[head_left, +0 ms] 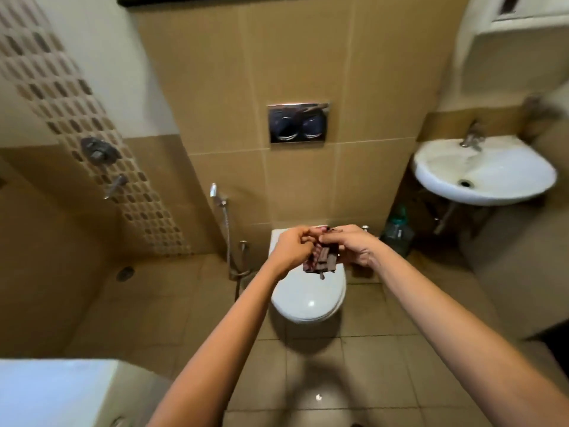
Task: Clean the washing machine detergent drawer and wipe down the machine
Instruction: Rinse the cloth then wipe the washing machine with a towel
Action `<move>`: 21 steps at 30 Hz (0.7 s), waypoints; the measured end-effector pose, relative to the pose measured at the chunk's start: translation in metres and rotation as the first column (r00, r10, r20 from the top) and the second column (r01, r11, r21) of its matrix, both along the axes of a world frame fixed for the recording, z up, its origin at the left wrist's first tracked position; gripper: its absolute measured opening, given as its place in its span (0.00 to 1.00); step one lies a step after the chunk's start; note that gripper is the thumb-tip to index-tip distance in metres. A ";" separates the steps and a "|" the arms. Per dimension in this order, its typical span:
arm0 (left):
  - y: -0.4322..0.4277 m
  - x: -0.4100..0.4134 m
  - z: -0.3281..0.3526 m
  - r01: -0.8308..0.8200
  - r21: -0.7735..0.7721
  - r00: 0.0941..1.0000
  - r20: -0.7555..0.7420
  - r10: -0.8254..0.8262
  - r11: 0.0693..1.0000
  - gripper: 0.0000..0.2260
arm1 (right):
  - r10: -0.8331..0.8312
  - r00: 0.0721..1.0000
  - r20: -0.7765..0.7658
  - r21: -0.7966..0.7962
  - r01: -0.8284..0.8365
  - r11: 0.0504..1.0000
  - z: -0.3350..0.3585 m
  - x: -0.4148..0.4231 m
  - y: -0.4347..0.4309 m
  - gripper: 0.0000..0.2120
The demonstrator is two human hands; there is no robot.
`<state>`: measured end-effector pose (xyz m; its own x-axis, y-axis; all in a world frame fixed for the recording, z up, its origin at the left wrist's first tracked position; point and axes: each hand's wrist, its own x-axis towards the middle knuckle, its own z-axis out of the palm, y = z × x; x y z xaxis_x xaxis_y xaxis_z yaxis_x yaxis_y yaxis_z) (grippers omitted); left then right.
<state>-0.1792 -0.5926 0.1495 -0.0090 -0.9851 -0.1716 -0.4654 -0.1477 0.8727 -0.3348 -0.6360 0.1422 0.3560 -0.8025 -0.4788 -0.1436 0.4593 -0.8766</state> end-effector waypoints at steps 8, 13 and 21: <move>-0.093 -0.129 -0.046 -0.271 0.142 0.896 -0.325 0.303 0.952 0.06 | -0.567 0.743 0.356 0.315 0.476 0.821 0.007 -0.188 -0.053 0.09; -0.141 -0.234 -0.070 -0.049 0.226 0.951 -0.288 0.115 0.973 0.06 | -0.708 0.657 0.258 0.318 0.635 0.704 0.007 -0.290 -0.077 0.12; -0.234 -0.374 -0.067 0.221 0.187 0.946 -0.278 -0.164 0.957 0.05 | -0.833 0.492 0.251 0.365 0.749 0.553 0.009 -0.409 -0.135 0.06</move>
<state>-0.5537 -0.8263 0.0830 -0.2667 -0.9004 -0.3437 -0.2676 -0.2734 0.9239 -0.7439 -0.7707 0.1515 -0.2137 -0.7441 -0.6330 0.6618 0.3664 -0.6541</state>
